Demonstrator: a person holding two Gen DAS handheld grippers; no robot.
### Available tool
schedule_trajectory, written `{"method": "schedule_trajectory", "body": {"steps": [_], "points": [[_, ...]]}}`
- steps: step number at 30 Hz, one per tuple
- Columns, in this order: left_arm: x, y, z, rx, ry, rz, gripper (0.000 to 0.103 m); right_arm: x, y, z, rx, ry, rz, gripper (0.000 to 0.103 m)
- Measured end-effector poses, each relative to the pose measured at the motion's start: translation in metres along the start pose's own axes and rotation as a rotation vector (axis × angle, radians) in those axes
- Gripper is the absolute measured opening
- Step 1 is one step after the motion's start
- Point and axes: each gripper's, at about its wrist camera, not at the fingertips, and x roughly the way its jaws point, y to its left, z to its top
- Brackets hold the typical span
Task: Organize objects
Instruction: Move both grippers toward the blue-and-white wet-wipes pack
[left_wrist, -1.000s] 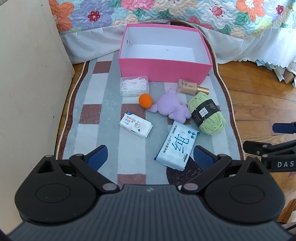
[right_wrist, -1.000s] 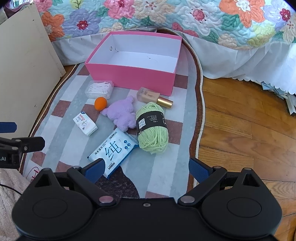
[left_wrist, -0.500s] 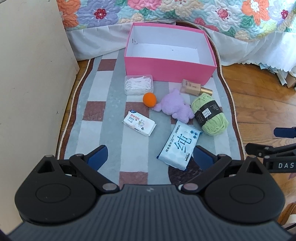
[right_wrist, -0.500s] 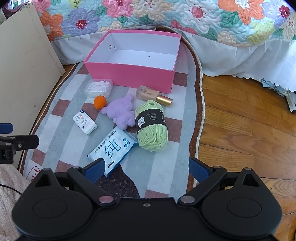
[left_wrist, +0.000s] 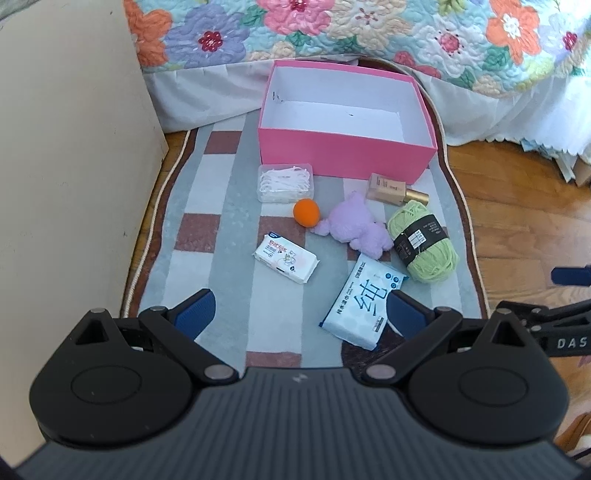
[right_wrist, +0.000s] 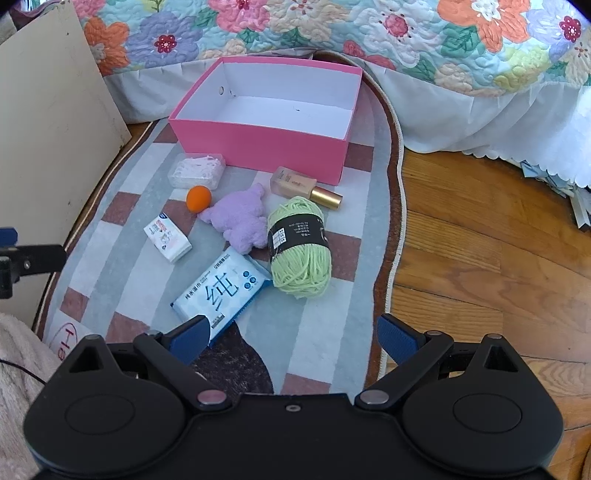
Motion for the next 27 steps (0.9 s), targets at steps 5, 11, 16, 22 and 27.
{"method": "schedule_trajectory", "body": {"steps": [5, 11, 16, 22, 27], "points": [[-0.003, 0.006, 0.011, 0.028, 0.02, -0.035, 0.101, -0.014, -0.01, 0.003, 0.015, -0.042, 0.096, 0.099], [0.009, 0.01, 0.038, 0.057, -0.012, -0.089, 0.101, -0.029, -0.006, 0.02, -0.182, -0.216, 0.064, 0.098], [0.043, -0.006, 0.055, 0.123, -0.001, -0.111, 0.1, -0.009, -0.012, 0.028, -0.165, -0.36, 0.212, 0.099], [0.098, -0.01, 0.054, 0.058, 0.085, -0.221, 0.092, 0.034, 0.004, 0.021, -0.196, -0.336, 0.279, 0.099], [0.136, -0.015, 0.042, 0.052, 0.134, -0.282, 0.086, 0.076, 0.011, 0.017, -0.156, -0.205, 0.352, 0.099]]}}
